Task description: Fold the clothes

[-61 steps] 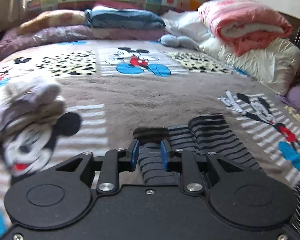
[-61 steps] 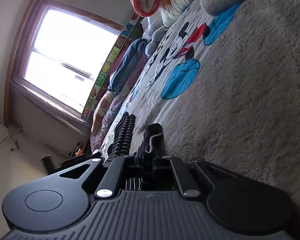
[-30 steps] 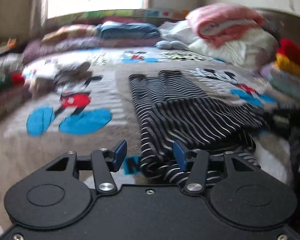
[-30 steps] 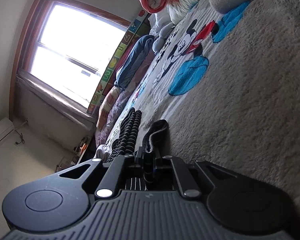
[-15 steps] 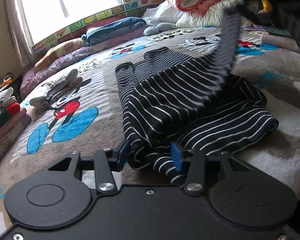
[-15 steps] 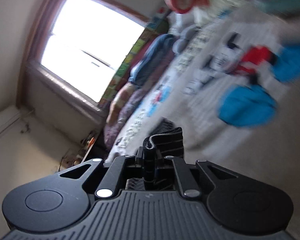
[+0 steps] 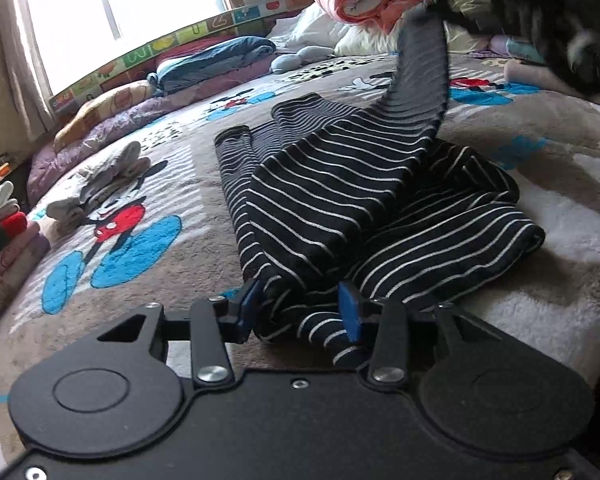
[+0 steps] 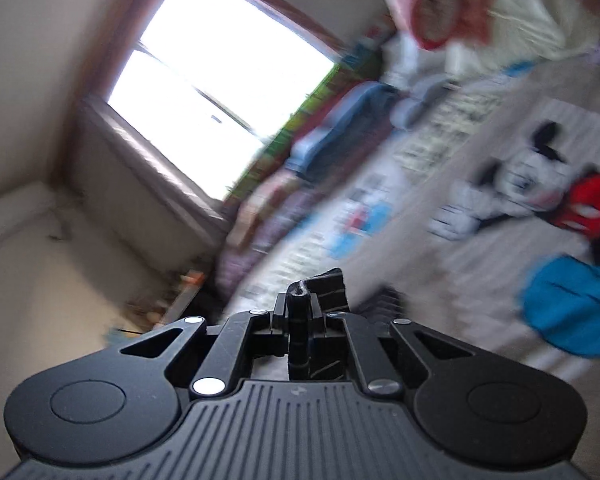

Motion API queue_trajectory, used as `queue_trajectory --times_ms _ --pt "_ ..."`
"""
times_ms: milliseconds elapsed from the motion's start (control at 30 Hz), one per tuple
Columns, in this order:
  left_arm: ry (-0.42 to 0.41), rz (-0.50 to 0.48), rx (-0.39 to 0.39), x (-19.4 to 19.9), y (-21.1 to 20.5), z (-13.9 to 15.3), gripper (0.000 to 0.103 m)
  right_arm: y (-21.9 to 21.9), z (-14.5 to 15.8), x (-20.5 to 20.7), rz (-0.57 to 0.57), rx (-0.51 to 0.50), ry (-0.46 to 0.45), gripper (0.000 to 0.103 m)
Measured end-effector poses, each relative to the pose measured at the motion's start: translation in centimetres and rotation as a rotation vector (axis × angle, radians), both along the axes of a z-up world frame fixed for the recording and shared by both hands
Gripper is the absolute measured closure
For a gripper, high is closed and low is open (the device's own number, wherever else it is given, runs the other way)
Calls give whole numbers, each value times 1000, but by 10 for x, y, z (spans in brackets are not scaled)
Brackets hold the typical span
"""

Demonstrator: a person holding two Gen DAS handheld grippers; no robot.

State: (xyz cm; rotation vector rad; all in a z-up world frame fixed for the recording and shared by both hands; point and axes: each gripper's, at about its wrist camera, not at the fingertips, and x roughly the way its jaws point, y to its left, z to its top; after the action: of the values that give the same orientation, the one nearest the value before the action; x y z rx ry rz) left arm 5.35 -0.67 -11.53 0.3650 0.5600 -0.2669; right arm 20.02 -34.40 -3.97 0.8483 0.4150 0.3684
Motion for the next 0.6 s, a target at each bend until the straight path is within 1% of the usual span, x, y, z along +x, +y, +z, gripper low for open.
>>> queue_trajectory --times_ms 33,100,167,233,333,367,400,433,467,500,533,567,600 --pt "7 -4 -12 0 2 1 64 -5 -11 0 -23 -3 37 93" --pt "23 -13 -45 1 6 5 64 -14 -29 -1 -54 11 85 93" --pt "40 -22 -135 0 18 16 63 -21 -44 -2 -78 21 125 93" --pt "25 -12 -246 -4 34 30 63 -19 -43 -1 -64 13 125 93" --pt "-52 81 -384 -4 59 46 63 -16 -41 0 -44 -1 124 93" --pt "-60 109 -425 -1 65 48 67 -14 -40 0 -36 -4 122 93" --pt "-69 137 -466 2 71 50 69 -13 -36 2 -27 -7 114 93" --pt "-65 153 -516 6 76 51 76 -11 -33 3 -19 -9 108 93" --pt "-54 161 -573 11 79 50 81 -10 -28 5 -11 -12 103 93" --pt "-34 158 -607 15 79 47 83 -8 -24 6 -3 -14 98 93" --pt "-7 146 -626 19 75 41 87 -6 -22 8 5 -16 93 93" --pt "20 134 -645 23 71 36 87 -5 -19 9 11 -18 90 93" --pt "66 131 -630 27 64 26 87 -3 -16 11 17 -21 87 93"
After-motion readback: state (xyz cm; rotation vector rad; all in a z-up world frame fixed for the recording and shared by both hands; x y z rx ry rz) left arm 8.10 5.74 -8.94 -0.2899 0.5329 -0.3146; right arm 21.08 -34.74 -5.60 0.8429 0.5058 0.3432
